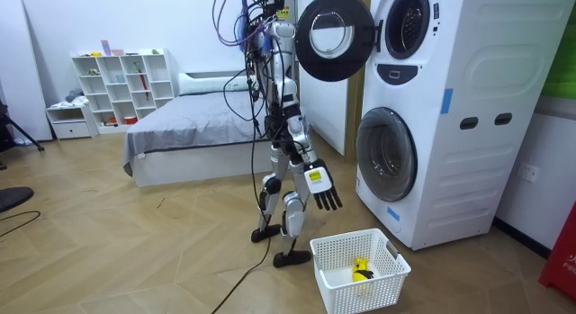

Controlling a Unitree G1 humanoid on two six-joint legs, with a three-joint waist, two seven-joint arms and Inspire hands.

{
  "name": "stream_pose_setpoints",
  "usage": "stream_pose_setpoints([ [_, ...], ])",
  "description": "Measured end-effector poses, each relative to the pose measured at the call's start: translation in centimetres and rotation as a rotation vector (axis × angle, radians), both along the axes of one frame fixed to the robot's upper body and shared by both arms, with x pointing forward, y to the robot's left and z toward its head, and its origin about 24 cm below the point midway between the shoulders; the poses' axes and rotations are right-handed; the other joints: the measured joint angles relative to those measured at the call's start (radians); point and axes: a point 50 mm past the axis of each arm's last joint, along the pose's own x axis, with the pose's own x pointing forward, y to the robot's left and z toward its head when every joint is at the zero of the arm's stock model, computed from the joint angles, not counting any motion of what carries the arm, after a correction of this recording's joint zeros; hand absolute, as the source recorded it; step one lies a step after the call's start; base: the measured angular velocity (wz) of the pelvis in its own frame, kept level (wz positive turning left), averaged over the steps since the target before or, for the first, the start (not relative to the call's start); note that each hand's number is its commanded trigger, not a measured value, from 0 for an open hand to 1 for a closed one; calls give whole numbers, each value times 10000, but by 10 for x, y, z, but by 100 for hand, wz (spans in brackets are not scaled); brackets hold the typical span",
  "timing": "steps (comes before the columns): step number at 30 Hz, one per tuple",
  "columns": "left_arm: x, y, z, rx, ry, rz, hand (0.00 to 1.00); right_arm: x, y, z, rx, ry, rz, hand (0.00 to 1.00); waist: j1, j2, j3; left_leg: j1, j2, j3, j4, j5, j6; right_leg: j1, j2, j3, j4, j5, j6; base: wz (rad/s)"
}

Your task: Pick clothes from washing machine

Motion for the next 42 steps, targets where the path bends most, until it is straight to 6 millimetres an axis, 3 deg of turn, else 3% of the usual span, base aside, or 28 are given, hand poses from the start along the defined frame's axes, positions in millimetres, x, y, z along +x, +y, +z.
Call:
stream_pose_setpoints([
  [4, 26, 27, 36, 1055, -1103, 109, 0, -9, -7, 4, -280, 209, 96, 0, 48, 174, -9, -39, -2, 19, -16, -1, -1, -36, -1, 6, -6, 3, 7, 1],
  [6, 44, 36, 57, 1560, -1993, 58, 0, -16, -7, 4, -310, 379, 67, 0, 191, 238, -70, -81, -7, 25, -47, -1, -1, -161, -1, 32, 84, 2, 8, -2],
  [9, 71, 44, 86, 2211, -3031, -136, 0, -21, -8, 5, -383, 580, 298, 0, 294, 236, -109, -217, -13, 57, -3, 1, 2, -321, -5, 56, 176, -1, 14, -2],
  [10, 75, 45, 92, 2330, -3208, -184, 0, -22, -8, 5, -393, 647, 399, 0, 313, 286, -83, -231, -11, 53, 1, 2, 2, -318, -2, 60, 168, 1, 10, 0],
  [12, 92, 49, 119, 3023, -3991, -471, 0, -22, -9, 6, -495, 747, 801, 0, 379, 251, -151, -206, -10, 50, 10, 2, 3, -283, 2, 78, 161, 1, 10, 0],
  [15, 111, 51, 152, 3818, -4918, -742, 0, -23, -9, 7, -536, 733, 823, 0, 322, 232, -145, -166, -18, 19, 6, 2, 3, -269, 7, 138, 149, 7, 19, -3],
  [18, 120, 47, 169, 4363, -5330, -936, 0, -21, -9, 7, -508, 673, 853, 0, 255, 237, -154, -162, -31, 7, 0, 3, 5, -301, 13, 216, 141, 32, 37, -7],
  [21, 124, 47, 178, 4709, -5365, -835, 0, -19, -10, 9, -550, 517, 962, 0, 245, 243, -64, -150, -30, -16, 8, 3, 5, -318, 29, 250, 133, 52, 43, 0],
  [25, 141, 42, 195, 4903, -5998, -404, 0, -24, -13, 10, -571, 615, 970, 0, 200, 120, -66, -186, -16, -108, 22, 4, 6, -278, 29, 127, -40, 121, 47, 10],
  [29, 163, 30, 229, 5364, -7007, -788, 0, -27, -12, 9, -401, 847, 1251, 0, 130, -50, -36, -237, -44, -252, 44, 21, 36, -250, -23, 38, -47, 137, 65, 14],
  [32, 168, 23, 236, 5557, -7217, -1037, 0, -26, -11, 9, -293, 921, 1369, 0, 115, -139, 6, -235, -87, -337, 50, 60, 97, -200, -76, 50, -44, 150, 88, 16],
  [35, 177, 15, 238, 5434, -7211, -1261, 0, -25, -9, 8, -63, 1005, 1552, 0, -124, -263, 35, -338, -142, -564, 193, 80, 133, -145, -162, 34, -37, 183, 146, 25],
  [42, 201, -35, 226, 4567, -8095, -2437, 0, -13, 1, 1, 320, 1496, 2497, 0, -178, -391, 78, -660, -412, -848, 229, 319, 483, -224, -474, 78, -37, 612, 367, 20],
])
